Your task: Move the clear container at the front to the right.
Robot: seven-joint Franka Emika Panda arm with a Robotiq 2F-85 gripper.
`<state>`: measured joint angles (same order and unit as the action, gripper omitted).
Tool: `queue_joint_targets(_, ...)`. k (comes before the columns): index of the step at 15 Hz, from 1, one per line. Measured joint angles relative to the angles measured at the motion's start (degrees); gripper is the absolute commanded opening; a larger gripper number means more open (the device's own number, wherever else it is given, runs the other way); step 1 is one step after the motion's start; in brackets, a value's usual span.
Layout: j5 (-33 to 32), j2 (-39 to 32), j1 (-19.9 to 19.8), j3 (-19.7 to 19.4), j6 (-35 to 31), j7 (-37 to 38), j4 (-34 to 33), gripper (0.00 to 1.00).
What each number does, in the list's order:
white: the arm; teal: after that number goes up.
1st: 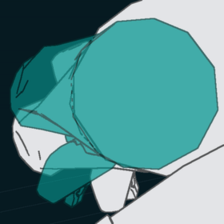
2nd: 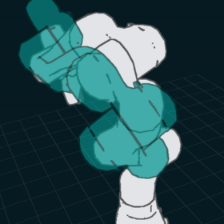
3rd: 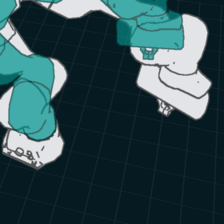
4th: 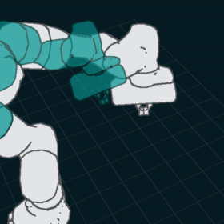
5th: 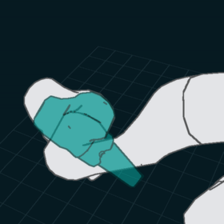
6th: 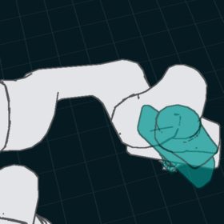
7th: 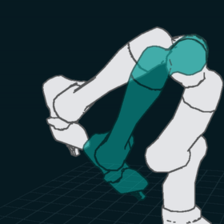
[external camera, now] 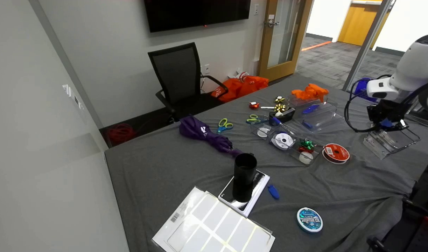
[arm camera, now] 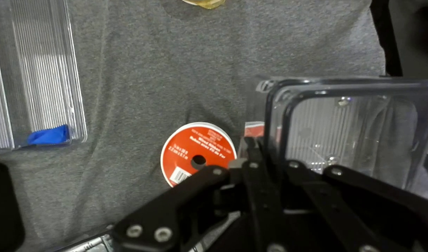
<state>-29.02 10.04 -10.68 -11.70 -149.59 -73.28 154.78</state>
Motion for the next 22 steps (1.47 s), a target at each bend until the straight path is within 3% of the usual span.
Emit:
queue_joint_targets(4,0.4,-1.3,-0.1,-3.3,-3.1,-12.4,1.0,0.02)
queue_joint_targets(7,4.4,-3.6,0.1,-6.6,-10.0,-24.2,2.1,0.02)
queue_joint_targets(10,17.1,-5.9,5.4,-11.8,-16.6,-38.5,4.5,0.02)
queue_joint_targets(12,27.4,-5.7,12.1,-16.0,-15.8,-47.4,4.8,0.02)
queue_joint_targets(15,38.5,-5.7,15.4,-18.3,-11.9,-59.0,4.1,0.02)
queue_joint_targets(18,40.4,-7.1,15.3,-20.3,-9.0,-63.1,2.8,0.02)
queue_joint_targets(22,38.9,-11.8,15.2,-21.7,-8.9,-62.4,0.6,0.02)
